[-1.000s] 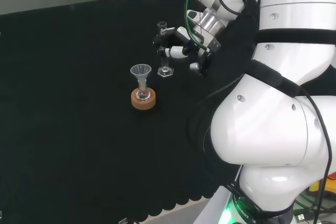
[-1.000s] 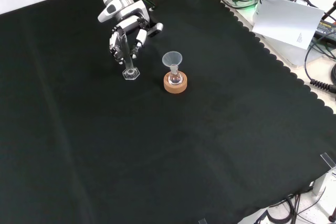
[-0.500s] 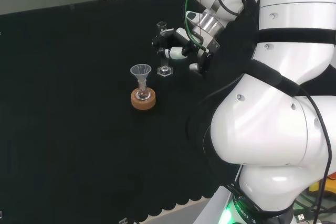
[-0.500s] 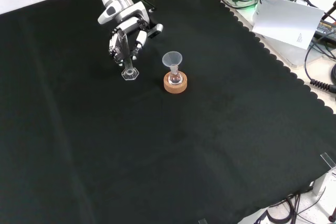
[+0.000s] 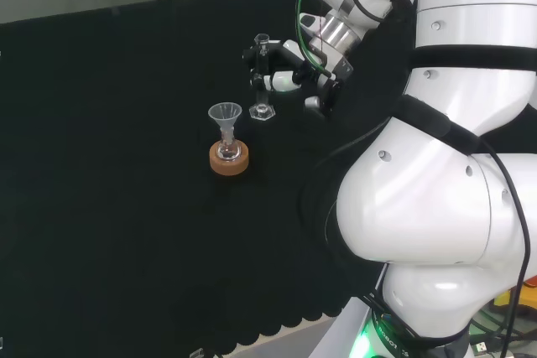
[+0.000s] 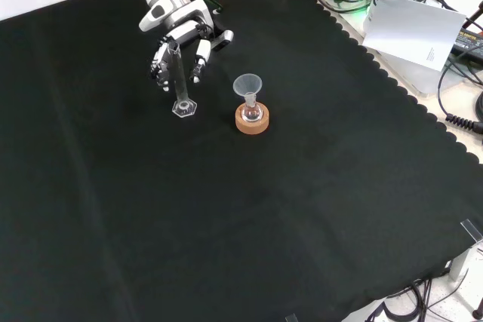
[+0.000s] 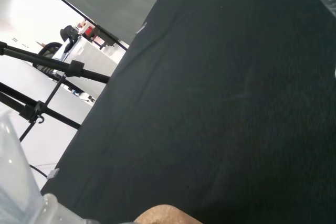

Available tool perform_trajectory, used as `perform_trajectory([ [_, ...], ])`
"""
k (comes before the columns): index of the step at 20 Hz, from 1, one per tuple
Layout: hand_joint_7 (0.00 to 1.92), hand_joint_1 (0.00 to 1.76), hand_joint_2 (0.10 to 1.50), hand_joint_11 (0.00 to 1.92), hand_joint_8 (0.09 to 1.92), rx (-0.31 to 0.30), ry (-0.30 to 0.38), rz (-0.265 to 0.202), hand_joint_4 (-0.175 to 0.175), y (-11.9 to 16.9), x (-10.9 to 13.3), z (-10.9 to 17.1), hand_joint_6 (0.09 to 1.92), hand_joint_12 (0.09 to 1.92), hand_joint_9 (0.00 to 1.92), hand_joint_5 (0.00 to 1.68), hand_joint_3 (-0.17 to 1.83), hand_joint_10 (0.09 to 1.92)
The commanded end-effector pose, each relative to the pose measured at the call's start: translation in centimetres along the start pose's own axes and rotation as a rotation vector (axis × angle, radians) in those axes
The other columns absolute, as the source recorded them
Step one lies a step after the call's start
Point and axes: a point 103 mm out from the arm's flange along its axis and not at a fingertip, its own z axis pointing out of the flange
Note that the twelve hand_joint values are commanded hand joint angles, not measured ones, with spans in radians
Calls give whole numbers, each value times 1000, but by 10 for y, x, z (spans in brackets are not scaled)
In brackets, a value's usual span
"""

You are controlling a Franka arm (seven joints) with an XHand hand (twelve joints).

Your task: Put the graduated cylinder back on the table.

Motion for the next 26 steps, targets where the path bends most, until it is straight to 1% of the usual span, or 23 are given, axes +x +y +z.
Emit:
perform_trajectory([
  [1,442,1029,980,461,674,13,-20,21,-51,2,3,-8,515,1282,680,388,-175,498],
  [5,288,972,953,336,699,-13,-34,49,-63,2,5,-17,356,1330,515,325,-175,603],
  [9,89,916,927,200,709,-36,-59,86,-71,0,8,-31,183,1378,320,263,-175,701],
  [12,10,864,906,106,630,-60,-90,113,-70,-7,12,-47,87,1409,203,209,-175,747],
  [16,0,835,896,68,573,-104,-141,141,-69,-26,18,-80,87,1424,161,188,-175,765],
  [19,0,831,895,63,569,-133,-178,150,-69,-41,30,-101,87,1426,159,188,-175,769],
  [23,0,828,895,62,597,-161,-226,146,-71,-64,57,-123,87,1430,168,198,-175,778],
  [26,0,825,896,67,623,-173,-260,145,-74,-82,80,-131,87,1428,178,205,-175,782],
])
